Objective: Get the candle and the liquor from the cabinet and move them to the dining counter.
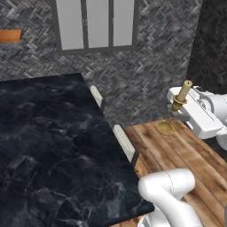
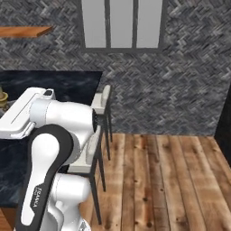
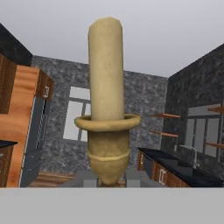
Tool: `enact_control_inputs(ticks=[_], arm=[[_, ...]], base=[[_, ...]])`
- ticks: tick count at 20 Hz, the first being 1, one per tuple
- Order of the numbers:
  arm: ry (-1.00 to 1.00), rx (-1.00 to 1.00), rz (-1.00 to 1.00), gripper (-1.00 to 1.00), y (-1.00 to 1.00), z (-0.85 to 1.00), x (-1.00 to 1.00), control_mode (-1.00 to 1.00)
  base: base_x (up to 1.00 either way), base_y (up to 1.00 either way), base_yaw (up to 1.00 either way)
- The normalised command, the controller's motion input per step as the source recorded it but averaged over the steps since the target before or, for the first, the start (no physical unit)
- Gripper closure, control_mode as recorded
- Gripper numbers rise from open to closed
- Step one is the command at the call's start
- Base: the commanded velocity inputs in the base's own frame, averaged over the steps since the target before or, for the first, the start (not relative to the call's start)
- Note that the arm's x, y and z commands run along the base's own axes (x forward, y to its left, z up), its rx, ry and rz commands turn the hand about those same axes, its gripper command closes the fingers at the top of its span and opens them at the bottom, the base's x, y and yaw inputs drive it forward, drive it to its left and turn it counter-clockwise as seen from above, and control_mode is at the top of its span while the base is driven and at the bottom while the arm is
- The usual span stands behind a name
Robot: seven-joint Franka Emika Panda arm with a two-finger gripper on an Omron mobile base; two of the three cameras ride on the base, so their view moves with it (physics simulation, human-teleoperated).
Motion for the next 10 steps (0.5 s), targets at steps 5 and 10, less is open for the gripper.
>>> enact_control_inputs(ticks=[5,10], arm=[[0.0,0.0,0.0,1.0,0.0,0.0,0.0,1.0],[0.0,0.0,0.0,1.0,0.0,-0.05,0.02,-1.0]], base=[[0.2,0.0,0.18],[0.02,0.0,0.03]])
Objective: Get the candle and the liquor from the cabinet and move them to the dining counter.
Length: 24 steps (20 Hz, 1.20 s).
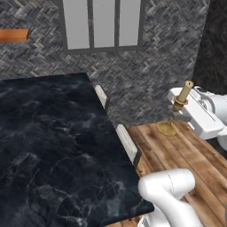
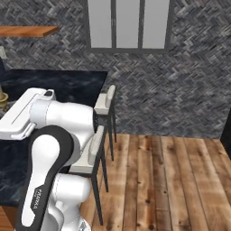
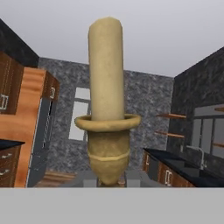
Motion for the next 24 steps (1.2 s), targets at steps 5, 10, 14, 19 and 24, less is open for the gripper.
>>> enact_control_inputs(ticks=[5,10,14,19,24], arm=[[0.0,0.0,0.02,1.0,0.0,-0.38,0.24,-1.0],[-0.02,-0.06,0.02,1.0,0.18,-0.56,0.32,-1.0],[-0.02,-0.12,0.08,1.0,0.55,-0.87,0.42,-1.0],[0.0,-0.1,0.13,1.0,0.62,-0.93,0.34,-1.0],[0.0,-0.02,0.14,1.0,0.13,-0.57,0.31,-1.0]], base=[[0.0,0.0,0.0],[0.0,0.0,0.0],[0.0,0.0,0.0],[0.0,0.0,0.0],[0.0,0.0,0.0]])
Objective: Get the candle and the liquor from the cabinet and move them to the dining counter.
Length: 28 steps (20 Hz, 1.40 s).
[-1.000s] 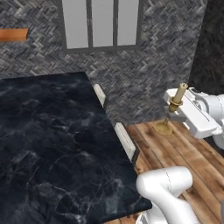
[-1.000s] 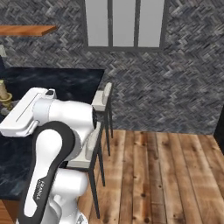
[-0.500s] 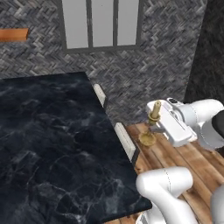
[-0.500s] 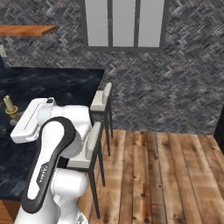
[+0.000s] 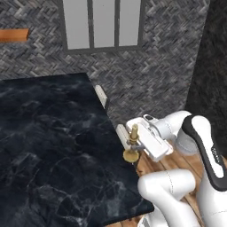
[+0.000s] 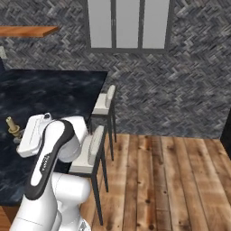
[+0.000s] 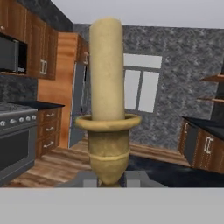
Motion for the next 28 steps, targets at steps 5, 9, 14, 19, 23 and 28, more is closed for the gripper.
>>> enact_control_inputs(ticks=[5,9,14,19,23,28], arm=[[-0.04,0.02,0.09,1.0,0.0,-0.39,0.19,-1.0],[-0.03,0.0,0.0,1.0,0.11,-0.25,0.19,-1.0],[0.0,0.0,-0.02,1.0,0.13,-0.13,0.19,-1.0],[0.0,0.0,-0.07,1.0,0.06,-0.16,0.2,-1.0],[0.0,0.0,-0.06,1.0,0.02,-0.3,0.24,-1.0],[0.0,0.0,-0.03,1.0,0.03,-0.3,0.24,-1.0]], base=[[0.0,0.0,0.0],[0.0,0.0,0.0],[0.0,0.0,0.0],[0.0,0.0,0.0],[0.0,0.0,0.0],[0.0,0.0,0.0]])
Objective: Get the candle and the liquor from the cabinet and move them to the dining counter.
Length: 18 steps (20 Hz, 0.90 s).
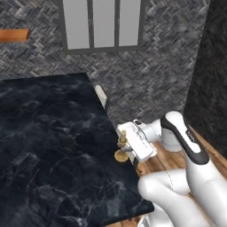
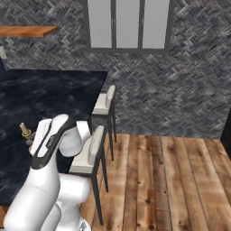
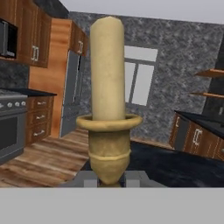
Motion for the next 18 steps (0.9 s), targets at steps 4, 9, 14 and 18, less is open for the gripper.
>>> enact_control_inputs(ticks=[4,9,14,18], arm=[[0.0,0.0,0.0,1.0,0.05,-0.33,0.27,-1.0],[0.0,0.0,0.0,1.0,0.05,-0.36,0.26,-1.0],[0.0,0.0,0.0,1.0,0.06,-0.35,0.23,-1.0],[0.0,0.01,0.0,1.0,0.12,-0.31,0.19,-1.0]], base=[[0.0,0.0,0.0],[0.0,0.0,0.0],[0.0,0.0,0.0],[0.0,0.0,0.0]])
